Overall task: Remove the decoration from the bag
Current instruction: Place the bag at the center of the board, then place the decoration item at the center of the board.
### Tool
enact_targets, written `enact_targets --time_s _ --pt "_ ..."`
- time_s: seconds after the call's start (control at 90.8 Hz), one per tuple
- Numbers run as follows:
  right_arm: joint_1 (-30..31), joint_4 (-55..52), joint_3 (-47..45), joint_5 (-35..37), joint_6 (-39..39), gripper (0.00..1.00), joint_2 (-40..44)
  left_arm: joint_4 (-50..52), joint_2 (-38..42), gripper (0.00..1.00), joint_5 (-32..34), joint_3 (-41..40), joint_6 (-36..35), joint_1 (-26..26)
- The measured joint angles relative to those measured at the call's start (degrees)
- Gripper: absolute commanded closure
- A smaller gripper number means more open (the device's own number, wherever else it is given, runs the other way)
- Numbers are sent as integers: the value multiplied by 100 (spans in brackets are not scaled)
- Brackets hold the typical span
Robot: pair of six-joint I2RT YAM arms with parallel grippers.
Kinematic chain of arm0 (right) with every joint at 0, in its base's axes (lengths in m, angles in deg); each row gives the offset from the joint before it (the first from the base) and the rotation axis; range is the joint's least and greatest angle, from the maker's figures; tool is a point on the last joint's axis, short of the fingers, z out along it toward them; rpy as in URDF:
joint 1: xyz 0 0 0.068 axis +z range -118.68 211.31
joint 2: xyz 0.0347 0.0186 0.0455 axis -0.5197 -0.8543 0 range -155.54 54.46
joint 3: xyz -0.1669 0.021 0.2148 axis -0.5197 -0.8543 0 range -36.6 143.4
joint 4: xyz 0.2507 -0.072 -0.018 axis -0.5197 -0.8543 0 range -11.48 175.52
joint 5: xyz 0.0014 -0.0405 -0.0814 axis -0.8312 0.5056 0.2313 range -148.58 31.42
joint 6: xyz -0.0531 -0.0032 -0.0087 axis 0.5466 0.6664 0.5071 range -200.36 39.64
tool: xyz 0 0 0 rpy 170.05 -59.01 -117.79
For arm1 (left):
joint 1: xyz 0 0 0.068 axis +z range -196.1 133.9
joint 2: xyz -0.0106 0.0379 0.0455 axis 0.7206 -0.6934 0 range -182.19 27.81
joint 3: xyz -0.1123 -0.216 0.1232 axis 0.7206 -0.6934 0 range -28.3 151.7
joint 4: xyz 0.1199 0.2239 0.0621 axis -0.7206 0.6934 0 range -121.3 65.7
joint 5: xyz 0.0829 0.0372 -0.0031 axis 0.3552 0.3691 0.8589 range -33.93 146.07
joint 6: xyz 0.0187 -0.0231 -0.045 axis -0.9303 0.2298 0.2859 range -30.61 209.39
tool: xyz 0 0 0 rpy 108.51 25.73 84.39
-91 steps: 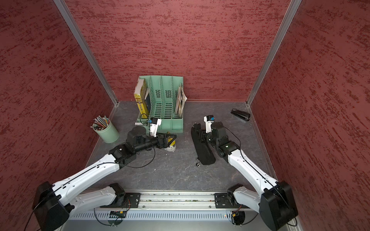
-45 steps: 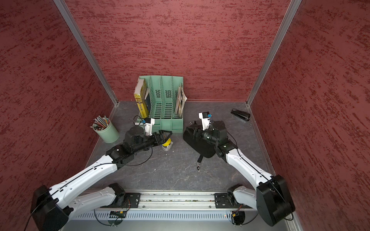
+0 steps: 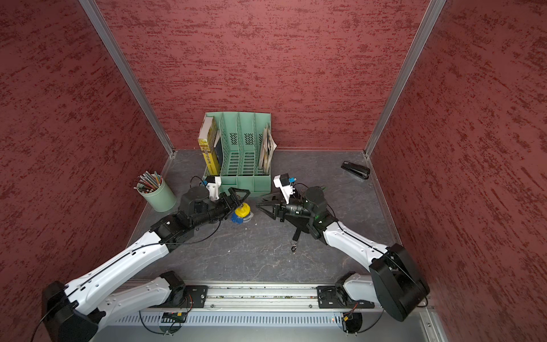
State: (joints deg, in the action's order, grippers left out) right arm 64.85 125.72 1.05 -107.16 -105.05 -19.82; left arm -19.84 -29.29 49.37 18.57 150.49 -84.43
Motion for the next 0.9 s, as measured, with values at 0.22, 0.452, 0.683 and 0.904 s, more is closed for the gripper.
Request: enact_targets --time_s 0.22,0.452,0.683,0.904 --pt "205 -151 129 125 365 53 -271 -216 -22 10 -72 81 166 -181" --pt "424 -326 334 317 584 63 -483 -385 -33 10 -74 149 256 -321" --pt "452 -422 422 433 673 73 -599 -424 -98 11 -70 179 262 -361" --pt "457 -726 584 629 713 72 -629 -426 -160 11 -37 280 254 -385"
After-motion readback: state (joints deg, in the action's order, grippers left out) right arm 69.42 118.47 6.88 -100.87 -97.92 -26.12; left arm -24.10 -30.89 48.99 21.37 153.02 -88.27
